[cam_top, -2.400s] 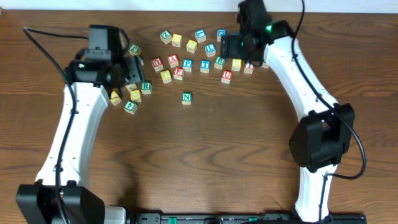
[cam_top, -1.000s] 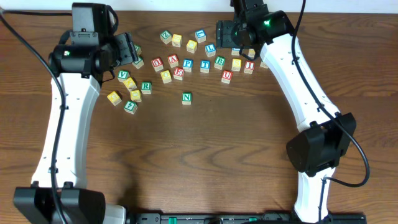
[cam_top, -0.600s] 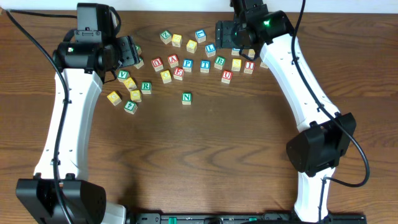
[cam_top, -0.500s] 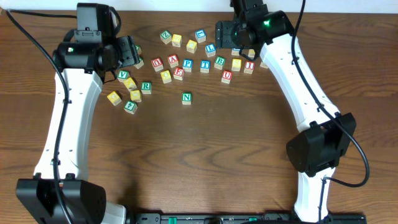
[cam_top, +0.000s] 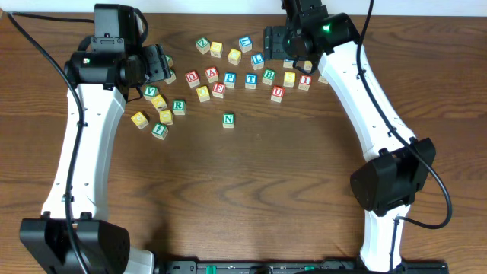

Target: Spell out NEURIPS

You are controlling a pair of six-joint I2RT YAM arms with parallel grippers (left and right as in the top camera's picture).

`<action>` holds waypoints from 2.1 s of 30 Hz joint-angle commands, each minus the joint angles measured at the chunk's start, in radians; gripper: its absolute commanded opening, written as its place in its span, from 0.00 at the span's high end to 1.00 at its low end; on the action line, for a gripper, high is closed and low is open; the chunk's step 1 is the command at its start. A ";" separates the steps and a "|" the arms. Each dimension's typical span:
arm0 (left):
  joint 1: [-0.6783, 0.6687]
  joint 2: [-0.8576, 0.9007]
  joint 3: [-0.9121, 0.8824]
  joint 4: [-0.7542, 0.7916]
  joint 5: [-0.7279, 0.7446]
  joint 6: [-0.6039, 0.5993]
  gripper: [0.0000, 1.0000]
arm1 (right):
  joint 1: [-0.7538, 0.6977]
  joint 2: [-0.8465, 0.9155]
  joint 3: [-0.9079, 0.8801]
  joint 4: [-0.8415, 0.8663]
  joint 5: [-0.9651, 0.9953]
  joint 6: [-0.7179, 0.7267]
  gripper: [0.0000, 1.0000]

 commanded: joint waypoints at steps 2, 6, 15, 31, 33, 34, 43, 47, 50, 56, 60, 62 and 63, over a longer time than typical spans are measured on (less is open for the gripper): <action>0.004 0.010 -0.005 -0.004 -0.012 0.013 0.30 | 0.008 0.006 -0.008 -0.002 0.016 0.014 0.20; 0.004 0.010 -0.005 -0.010 -0.012 0.013 0.30 | 0.008 0.006 -0.008 -0.003 0.017 0.014 0.20; 0.004 0.010 -0.005 -0.014 -0.012 0.013 0.30 | 0.006 0.007 -0.008 -0.014 0.086 0.040 0.20; 0.003 0.040 -0.005 -0.014 -0.012 0.008 0.30 | -0.001 0.008 -0.008 -0.017 0.098 0.074 0.22; 0.002 0.046 -0.005 -0.013 -0.011 0.004 0.30 | -0.001 0.008 -0.008 -0.017 0.098 0.082 0.22; 0.000 0.050 -0.005 -0.013 -0.011 0.004 0.30 | -0.001 0.009 -0.008 -0.017 0.098 0.085 0.22; -0.025 0.071 -0.005 -0.006 -0.012 -0.005 0.30 | -0.001 0.010 -0.008 -0.017 0.098 0.089 0.22; -0.040 0.071 -0.005 0.021 -0.012 -0.015 0.30 | -0.001 0.010 -0.008 -0.017 0.098 0.089 0.22; -0.051 0.071 -0.005 0.044 -0.012 -0.021 0.30 | -0.001 0.010 -0.008 -0.017 0.098 0.089 0.21; -0.072 0.072 -0.005 0.066 -0.012 -0.026 0.30 | -0.001 0.010 -0.008 -0.018 0.098 0.089 0.20; -0.087 0.084 -0.005 0.070 -0.012 -0.031 0.30 | -0.001 0.010 -0.008 -0.021 0.098 0.089 0.20; -0.092 0.092 -0.005 0.072 -0.011 -0.033 0.30 | -0.001 0.010 -0.008 -0.024 0.098 0.089 0.19; -0.096 0.097 -0.005 0.074 -0.012 -0.033 0.30 | -0.001 0.010 -0.008 -0.026 0.098 0.089 0.18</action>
